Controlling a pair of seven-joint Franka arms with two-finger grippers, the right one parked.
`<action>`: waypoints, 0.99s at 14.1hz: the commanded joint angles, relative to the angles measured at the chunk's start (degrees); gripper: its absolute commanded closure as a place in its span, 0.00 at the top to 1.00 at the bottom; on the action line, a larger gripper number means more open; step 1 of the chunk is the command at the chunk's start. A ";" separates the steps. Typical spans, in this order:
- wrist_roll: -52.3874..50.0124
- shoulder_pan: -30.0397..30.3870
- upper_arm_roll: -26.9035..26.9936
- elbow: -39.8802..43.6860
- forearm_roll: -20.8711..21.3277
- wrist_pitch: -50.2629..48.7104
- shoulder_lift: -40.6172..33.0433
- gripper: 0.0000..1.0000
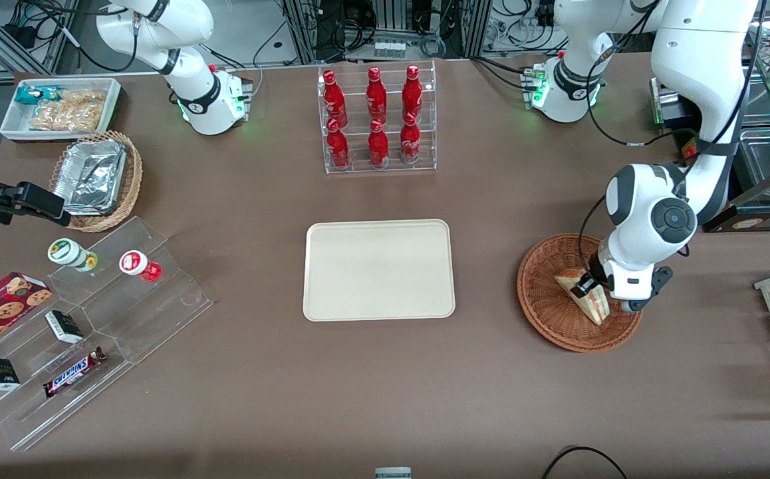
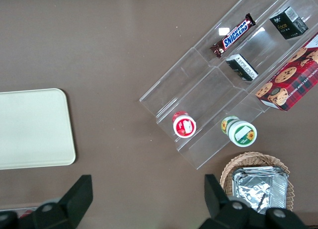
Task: Place sandwich from basket to tray
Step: 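Close the left gripper on the sandwich and lift it from the basket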
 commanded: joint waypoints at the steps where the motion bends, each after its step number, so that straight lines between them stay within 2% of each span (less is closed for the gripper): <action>1: 2.54 -0.17 0.29 1.79 -0.01 -3.72 -1.64 0.10; 4: 3.77 -1.30 0.03 8.45 0.07 -16.18 -2.53 0.10; 6: 15.31 -3.32 0.03 12.68 0.78 -23.57 -2.09 0.11; 8: 19.41 -7.17 -0.15 16.19 1.21 -27.45 -1.22 0.11; 11: 19.69 -13.15 -0.23 20.94 1.22 -29.84 1.51 0.10; 14: 16.80 -18.26 -0.32 25.60 -1.32 -29.58 4.93 0.11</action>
